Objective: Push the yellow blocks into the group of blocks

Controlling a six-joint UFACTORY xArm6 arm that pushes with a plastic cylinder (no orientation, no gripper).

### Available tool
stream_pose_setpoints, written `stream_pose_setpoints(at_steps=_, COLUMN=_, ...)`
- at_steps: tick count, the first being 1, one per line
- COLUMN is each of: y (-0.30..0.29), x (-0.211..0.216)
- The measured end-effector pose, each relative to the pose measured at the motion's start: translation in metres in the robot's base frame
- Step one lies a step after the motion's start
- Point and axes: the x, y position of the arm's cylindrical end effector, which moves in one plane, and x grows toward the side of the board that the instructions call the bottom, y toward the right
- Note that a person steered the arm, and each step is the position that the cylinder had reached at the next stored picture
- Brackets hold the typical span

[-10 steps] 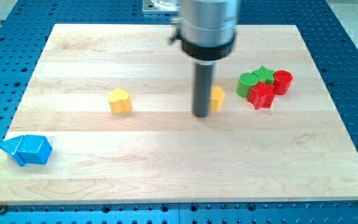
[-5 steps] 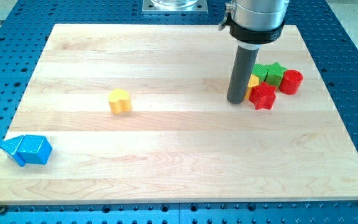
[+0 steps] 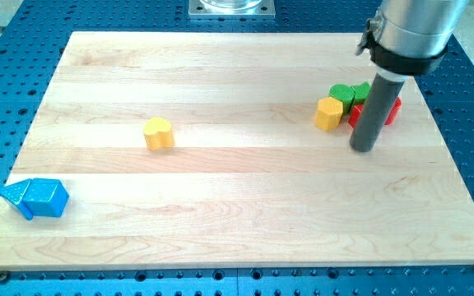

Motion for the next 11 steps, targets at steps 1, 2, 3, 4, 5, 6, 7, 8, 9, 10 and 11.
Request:
stream_pose_setpoints(at_steps=1, y=-0.122, x=0.018)
stream_pose_setpoints(at_steps=2, y=-0.245, x=0.018)
stream_pose_setpoints(at_steps=3, y=-0.344, x=0.018)
stream_pose_setpoints(at_steps=4, y=-0.324, x=-0.002)
stream_pose_setpoints(at_steps=5, y=-0.241, x=-0.027)
stream_pose_setpoints(at_steps=6, y=-0.165, x=-0.027)
stream_pose_setpoints(at_steps=7, y=-0.209, x=-0.03)
stream_pose_setpoints(at_steps=8, y=-0.222, x=-0.05)
stream_pose_setpoints(at_steps=9, y=-0.141, x=-0.062)
stream_pose_setpoints(at_steps=10, y=-0.086, x=-0.062)
stream_pose_setpoints(at_steps=11, y=-0.115, x=-0.071)
